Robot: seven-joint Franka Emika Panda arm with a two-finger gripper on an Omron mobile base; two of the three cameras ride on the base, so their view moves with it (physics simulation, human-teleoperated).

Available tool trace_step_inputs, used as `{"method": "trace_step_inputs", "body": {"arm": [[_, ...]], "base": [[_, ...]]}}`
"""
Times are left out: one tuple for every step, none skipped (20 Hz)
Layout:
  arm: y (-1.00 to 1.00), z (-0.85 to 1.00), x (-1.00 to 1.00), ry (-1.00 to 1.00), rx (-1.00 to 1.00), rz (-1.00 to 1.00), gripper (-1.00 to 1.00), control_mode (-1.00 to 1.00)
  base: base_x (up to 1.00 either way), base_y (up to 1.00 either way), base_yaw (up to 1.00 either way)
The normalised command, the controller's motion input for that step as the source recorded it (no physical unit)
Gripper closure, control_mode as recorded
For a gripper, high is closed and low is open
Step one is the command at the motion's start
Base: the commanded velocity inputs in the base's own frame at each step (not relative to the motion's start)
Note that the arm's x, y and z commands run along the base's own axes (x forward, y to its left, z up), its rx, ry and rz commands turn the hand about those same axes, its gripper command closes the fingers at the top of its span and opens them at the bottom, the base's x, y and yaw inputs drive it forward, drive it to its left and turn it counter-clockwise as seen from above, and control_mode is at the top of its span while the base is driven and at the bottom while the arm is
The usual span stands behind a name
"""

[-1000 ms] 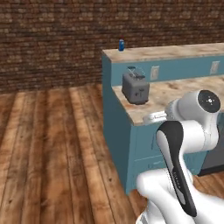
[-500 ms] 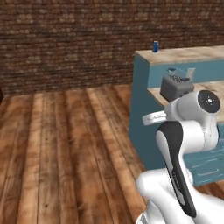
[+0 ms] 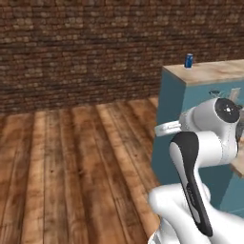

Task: Four empty soda cans are scattered around the kitchen. Gather all the cans and cluster them next to the stove for recycling.

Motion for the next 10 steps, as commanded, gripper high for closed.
{"method": "trace_step_inputs", "body": {"arm": [[0.0,0.0,0.0,0.0,0.0,0.0,-1.0,1.0],[0.0,0.0,0.0,0.0,0.0,0.0,-1.0,1.0],[0.0,0.0,0.0,0.0,0.0,0.0,-1.0,1.0],[0.0,0.0,0.0,0.0,0.0,0.0,-1.0,1.0],[0.0,0.0,0.0,0.0,0.0,0.0,-1.0,1.0],[0.0,0.0,0.0,0.0,0.0,0.0,-1.0,1.0],[0.0,0.0,0.0,0.0,0.0,0.0,-1.0,1.0],[0.0,0.0,0.0,0.0,0.0,0.0,-1.0,1.0],[0.0,0.0,0.0,0.0,0.0,0.0,-1.0,1.0],[0.0,0.0,0.0,0.0,0.0,0.0,-1.0,1.0]], "base": [[1.0,0.47,-0.08],[1.0,0.48,-0.1],[1.0,0.48,-0.11],[0.98,0.47,-0.12],[0.97,0.48,-0.13],[0.94,0.47,-0.16],[0.86,0.47,-0.2],[0.84,0.44,-0.21],[0.74,0.51,-0.18],[0.68,0.55,-0.15]]}}
